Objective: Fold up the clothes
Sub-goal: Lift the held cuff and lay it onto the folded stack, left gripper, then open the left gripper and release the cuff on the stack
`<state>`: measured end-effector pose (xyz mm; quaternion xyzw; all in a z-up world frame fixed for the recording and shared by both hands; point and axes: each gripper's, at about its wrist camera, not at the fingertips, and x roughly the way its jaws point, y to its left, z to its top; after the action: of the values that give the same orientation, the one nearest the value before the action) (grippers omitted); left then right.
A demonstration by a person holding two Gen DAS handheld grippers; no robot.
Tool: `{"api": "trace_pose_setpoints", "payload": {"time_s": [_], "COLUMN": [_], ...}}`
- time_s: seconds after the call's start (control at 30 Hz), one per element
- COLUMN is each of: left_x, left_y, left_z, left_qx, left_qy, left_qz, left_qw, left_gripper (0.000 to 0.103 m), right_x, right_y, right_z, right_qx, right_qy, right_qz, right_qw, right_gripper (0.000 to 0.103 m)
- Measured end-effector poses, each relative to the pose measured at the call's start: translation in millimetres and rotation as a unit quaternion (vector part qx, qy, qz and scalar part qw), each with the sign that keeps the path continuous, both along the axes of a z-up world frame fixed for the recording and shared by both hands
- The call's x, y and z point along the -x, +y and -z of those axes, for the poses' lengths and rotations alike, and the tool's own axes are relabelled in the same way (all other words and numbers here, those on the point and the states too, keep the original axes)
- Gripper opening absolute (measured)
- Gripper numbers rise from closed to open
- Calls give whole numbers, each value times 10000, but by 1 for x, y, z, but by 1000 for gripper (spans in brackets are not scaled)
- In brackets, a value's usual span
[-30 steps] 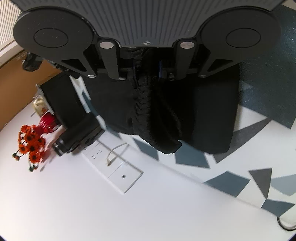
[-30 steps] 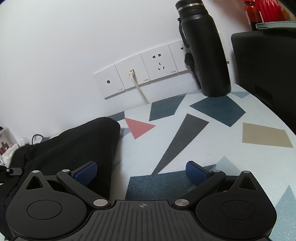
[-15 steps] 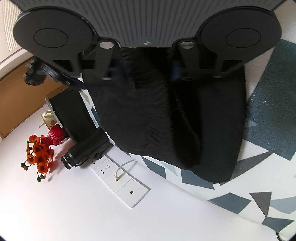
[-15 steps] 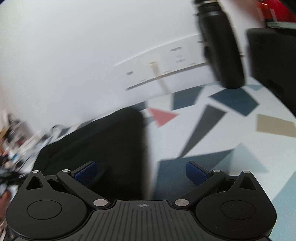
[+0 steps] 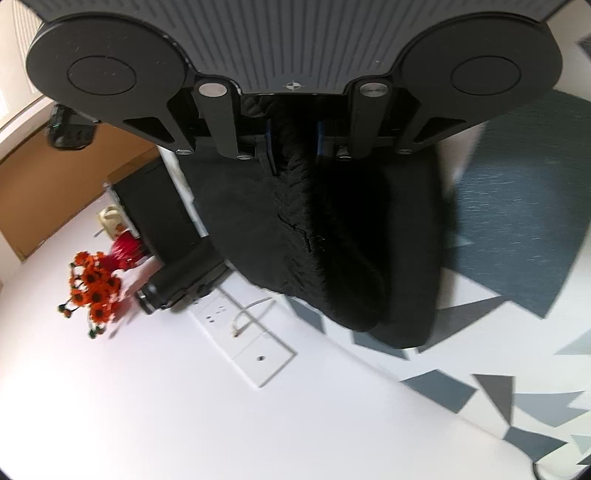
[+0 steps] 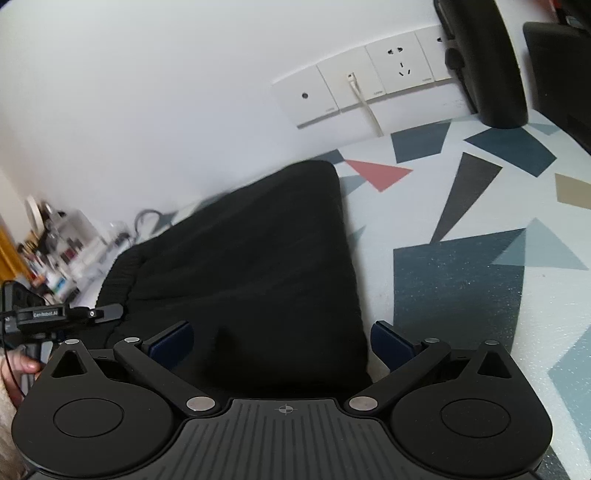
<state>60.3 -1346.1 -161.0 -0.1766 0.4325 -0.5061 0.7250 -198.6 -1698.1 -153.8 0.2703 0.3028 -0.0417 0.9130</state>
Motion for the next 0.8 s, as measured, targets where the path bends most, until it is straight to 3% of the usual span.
{"api": "trace_pose_setpoints", "payload": {"time_s": [0.1,0.13,0.2,0.23,0.27,0.37,0.6,0.8], "left_x": [-4,-3,0,2,2,1,-13,-11], "left_y": [3,2,4,7,11,23,21,12], "left_z": [3,0,-6,-10,-13,-23,-4,2], "left_qx": [-82,-161,-204,-106,-37,144,-470,-625], "left_qy": [-43,-127,-337,-450,-509,-631,-481,-612], "left_qz": [58,74,49,10,-37,-188,-374,-162], "left_qw": [9999,9998,9992,9989,9987,9977,9970,9960], "left_gripper": [25,33,60,79,89,94,98,102], "right_x": [-9,-11,-14,-16,-18,-27,-45,-45], "right_y": [1,0,-2,-3,-4,-4,10,29], "right_z": [1,1,0,-1,-2,-4,10,11], "right_qx": [111,103,80,72,81,143,200,466], "right_qy": [199,235,228,209,196,181,270,317], "right_qz": [70,114,173,195,205,225,145,126], "right_qw": [9997,9996,9996,9996,9996,9995,9993,9983], "right_gripper": [102,102,102,102,102,102,102,102]}}
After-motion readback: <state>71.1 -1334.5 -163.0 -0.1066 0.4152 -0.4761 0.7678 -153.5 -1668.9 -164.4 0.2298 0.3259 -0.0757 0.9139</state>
